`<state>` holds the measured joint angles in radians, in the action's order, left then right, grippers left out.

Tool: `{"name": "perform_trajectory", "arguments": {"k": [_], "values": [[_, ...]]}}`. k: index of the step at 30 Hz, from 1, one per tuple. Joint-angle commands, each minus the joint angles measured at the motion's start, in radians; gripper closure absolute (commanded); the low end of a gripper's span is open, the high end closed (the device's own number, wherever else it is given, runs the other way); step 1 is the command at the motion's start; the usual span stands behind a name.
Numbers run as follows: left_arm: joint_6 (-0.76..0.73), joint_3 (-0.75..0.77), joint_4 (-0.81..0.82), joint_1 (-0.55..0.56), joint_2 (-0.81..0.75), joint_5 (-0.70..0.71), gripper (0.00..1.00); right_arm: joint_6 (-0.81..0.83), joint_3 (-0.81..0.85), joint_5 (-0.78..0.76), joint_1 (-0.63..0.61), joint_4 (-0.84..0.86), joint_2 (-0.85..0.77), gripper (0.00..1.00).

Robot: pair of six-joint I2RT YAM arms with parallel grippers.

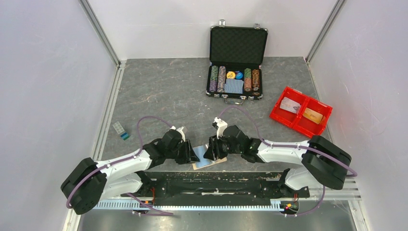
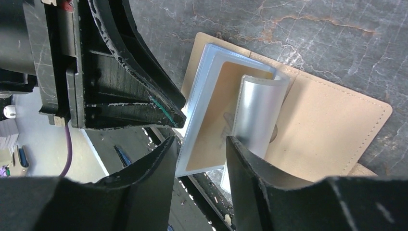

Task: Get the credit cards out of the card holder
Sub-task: Remove the credit card from the card holder.

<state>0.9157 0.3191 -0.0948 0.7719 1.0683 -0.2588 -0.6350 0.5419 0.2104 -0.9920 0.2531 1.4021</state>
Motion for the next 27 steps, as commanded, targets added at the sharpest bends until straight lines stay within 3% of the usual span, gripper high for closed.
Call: {"name": "perform_trajectory", "arguments": {"k": [1, 7, 10, 13, 20, 24, 27], "values": [[-0.042, 0.041, -0.038, 0.002, -0.033, 0.038, 0.61, 0.024, 0.053, -0.031, -0.019, -0.003, 0.006, 0.53], [-0.061, 0.084, -0.156, 0.003, -0.098, 0.116, 0.59, 0.039, 0.090, -0.031, -0.048, -0.021, 0.031, 0.46], [-0.064, 0.110, -0.220, 0.001, -0.142, 0.165, 0.57, 0.040, 0.103, -0.031, -0.059, -0.023, 0.039, 0.38], [-0.064, 0.124, -0.253, 0.001, -0.176, 0.194, 0.57, 0.043, 0.114, -0.050, -0.061, -0.046, 0.027, 0.38], [-0.062, 0.098, -0.202, 0.001, -0.209, 0.160, 0.58, 0.069, 0.127, -0.145, -0.060, -0.127, -0.021, 0.48], [-0.059, 0.060, -0.062, 0.001, -0.150, 0.053, 0.70, 0.086, 0.117, -0.143, -0.034, -0.130, -0.006, 0.65], [-0.046, 0.043, 0.024, 0.001, -0.096, -0.011, 0.75, 0.094, 0.105, -0.131, -0.003, -0.121, -0.002, 0.69]]}}
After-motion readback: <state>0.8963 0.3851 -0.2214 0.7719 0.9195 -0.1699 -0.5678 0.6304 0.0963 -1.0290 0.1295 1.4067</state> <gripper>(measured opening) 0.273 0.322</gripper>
